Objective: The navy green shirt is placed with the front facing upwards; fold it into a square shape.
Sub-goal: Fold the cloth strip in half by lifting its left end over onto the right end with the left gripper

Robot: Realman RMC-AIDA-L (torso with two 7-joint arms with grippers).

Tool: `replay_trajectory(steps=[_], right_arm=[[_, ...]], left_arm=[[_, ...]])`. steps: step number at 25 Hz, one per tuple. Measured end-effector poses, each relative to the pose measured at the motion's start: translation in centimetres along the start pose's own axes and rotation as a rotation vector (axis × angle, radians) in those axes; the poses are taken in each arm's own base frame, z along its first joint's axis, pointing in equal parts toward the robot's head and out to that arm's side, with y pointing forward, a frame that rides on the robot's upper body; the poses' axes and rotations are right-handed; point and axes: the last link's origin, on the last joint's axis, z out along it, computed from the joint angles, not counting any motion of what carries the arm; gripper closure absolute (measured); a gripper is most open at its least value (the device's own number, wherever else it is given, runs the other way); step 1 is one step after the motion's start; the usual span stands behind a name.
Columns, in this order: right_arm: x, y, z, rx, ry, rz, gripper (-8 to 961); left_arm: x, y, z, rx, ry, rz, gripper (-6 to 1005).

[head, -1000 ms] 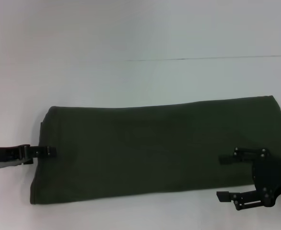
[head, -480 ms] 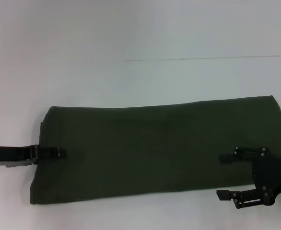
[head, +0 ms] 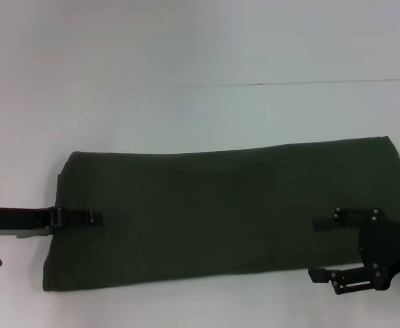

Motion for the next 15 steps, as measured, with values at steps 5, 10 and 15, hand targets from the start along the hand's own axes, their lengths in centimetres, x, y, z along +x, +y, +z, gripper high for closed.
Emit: replay_trajectory(steps=[5, 10, 15], right_arm=[[0.03, -0.04, 0.05, 0.002, 0.000, 0.001, 40], [0.01, -0.07, 0.06, 0.003, 0.001, 0.006, 40], [-0.03, -0.11, 0.08, 0.003, 0.001, 0.013, 76]], left_arm=[[0.10, 0.26, 0.23, -0.008, -0.007, 0.005, 115], [0.00, 0.66, 0.74, -0.004, -0.037, 0.035, 147], [0.14, 0.91, 0.92, -0.004, -0.043, 0.057, 319]])
